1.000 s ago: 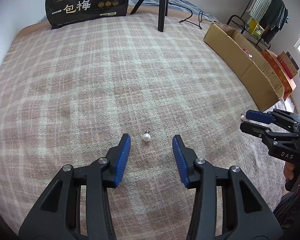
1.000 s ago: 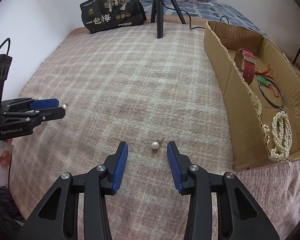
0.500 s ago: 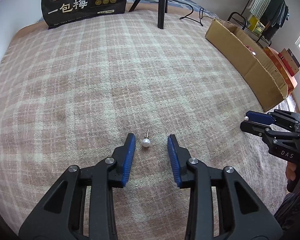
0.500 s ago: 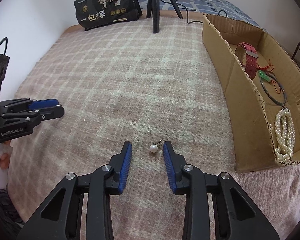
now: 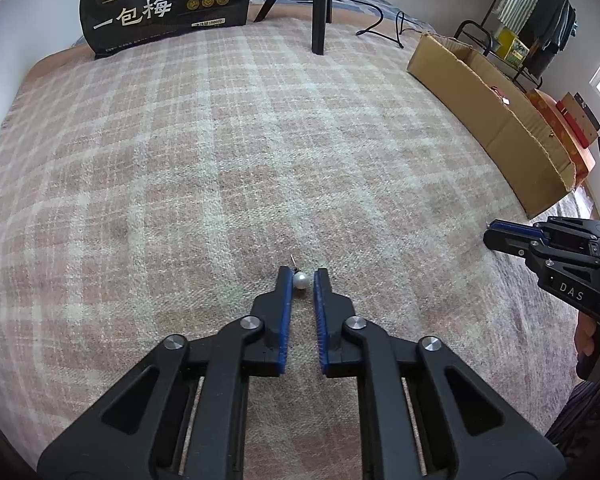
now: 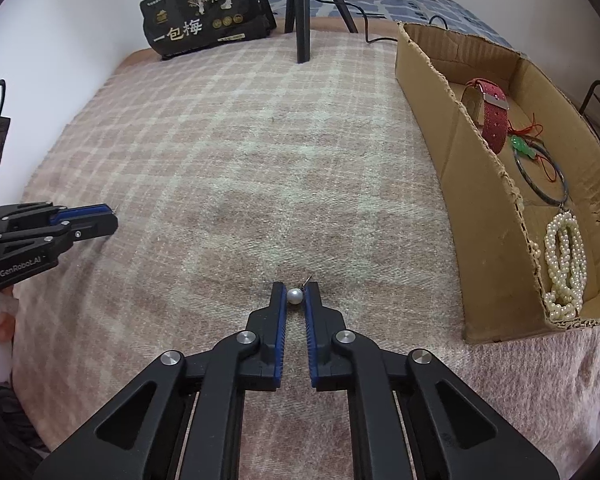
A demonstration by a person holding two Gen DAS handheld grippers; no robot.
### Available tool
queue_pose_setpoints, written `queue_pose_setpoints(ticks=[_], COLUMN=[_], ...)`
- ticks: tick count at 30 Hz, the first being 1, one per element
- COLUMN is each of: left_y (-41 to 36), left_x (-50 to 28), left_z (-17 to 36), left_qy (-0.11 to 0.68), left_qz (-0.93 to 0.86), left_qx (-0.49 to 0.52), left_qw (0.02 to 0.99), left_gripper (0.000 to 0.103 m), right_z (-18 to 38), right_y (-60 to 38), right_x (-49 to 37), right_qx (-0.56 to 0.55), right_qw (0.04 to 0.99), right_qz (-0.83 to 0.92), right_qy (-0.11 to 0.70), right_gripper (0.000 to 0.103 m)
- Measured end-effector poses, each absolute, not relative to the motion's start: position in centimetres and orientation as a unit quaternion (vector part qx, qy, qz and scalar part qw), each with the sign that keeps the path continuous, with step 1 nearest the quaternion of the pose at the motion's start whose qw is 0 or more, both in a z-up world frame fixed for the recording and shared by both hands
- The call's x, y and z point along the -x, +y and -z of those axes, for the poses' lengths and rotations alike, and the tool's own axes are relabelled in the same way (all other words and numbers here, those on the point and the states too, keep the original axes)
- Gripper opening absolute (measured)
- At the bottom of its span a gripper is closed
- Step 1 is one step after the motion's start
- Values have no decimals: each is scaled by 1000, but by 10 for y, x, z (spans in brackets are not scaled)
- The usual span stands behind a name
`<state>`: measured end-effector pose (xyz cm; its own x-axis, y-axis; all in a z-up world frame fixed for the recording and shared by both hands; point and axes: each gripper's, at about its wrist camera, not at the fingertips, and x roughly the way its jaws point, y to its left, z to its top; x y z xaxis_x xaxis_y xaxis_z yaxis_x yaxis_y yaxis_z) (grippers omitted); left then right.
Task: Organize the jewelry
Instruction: 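Close the left tool on a pearl stud while the right tool grips the other pearl stud, then lift the pearl stud with the left tool while the right tool carries its stud to the box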
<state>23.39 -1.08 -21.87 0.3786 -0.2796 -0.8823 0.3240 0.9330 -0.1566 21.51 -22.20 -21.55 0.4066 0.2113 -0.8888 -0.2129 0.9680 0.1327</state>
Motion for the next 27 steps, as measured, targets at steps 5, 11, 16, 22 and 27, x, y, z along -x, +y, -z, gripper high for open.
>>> queue_pose_setpoints(ticks=[5, 11, 16, 22, 27], left_y=[-13, -11, -7, -8, -13], left_x=[-232, -230, -226, -222, -217], left_z=[218, 210, 201, 186, 171], left_qy=[525, 517, 509, 495, 482], left_qz=[185, 185, 182, 187, 196], left_qx=[-24, -22, -18, -12, -11], left_qw=[830, 836, 841, 848, 854], left_gripper=[7, 7, 7, 7, 7], right_z=[214, 210, 200, 185, 174], right_y=[-220, -218, -216, -215, -219], right_x=[-214, -211, -207, -202, -197], right_qx=[3, 5, 10, 14, 11], right_qw=[839, 842, 848, 856, 861], right_qz=[-129, -134, -139, -142, -142], right_qy=[528, 523, 512, 497, 488], right_gripper=[7, 7, 7, 7, 6])
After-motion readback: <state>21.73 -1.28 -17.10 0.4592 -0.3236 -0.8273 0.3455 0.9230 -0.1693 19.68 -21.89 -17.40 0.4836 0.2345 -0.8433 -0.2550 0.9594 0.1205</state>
